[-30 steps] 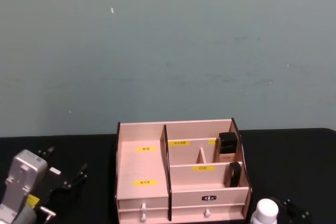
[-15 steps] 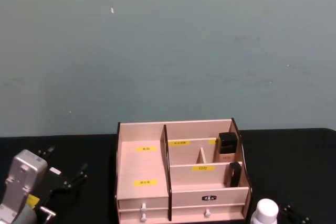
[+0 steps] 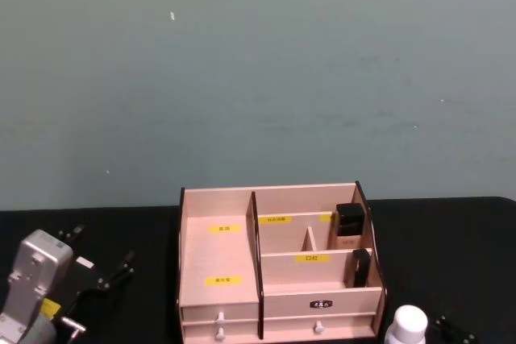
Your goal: Pick up the facial cleanser and watermelon frost from the table and place them into the tiered storage box.
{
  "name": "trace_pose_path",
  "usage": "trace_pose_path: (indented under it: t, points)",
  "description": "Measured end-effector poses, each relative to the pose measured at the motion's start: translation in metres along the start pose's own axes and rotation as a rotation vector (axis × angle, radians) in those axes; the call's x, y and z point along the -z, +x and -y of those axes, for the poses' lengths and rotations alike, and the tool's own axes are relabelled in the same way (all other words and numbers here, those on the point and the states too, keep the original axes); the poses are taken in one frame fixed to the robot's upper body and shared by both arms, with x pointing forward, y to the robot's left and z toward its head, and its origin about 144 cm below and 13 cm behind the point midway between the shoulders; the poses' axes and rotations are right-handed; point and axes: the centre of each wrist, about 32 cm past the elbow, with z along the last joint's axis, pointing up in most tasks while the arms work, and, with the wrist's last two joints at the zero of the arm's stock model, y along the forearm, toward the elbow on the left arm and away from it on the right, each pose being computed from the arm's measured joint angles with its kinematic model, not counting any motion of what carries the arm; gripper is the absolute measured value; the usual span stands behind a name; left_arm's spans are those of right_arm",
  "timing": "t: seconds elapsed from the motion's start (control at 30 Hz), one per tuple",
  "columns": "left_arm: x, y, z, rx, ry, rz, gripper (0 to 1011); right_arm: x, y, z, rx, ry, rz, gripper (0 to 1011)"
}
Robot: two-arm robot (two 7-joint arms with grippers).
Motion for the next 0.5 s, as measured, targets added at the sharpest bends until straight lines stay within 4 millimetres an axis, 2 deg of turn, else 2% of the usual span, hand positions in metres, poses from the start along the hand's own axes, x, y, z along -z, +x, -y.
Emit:
trace_pose_path:
  t: [0.3, 0.5]
  points:
    - [0.0000, 0.0000, 0.0000, 0.000, 0.000, 0.000, 1001, 0.0001, -0.0002, 0.0001, 0.000, 0.001, 0.000, 1003]
    - [0.0000, 0.0000, 0.0000, 0.000, 0.000, 0.000, 1001, -0.0002, -0.0001, 0.0001, 0.000, 0.002, 0.001, 870]
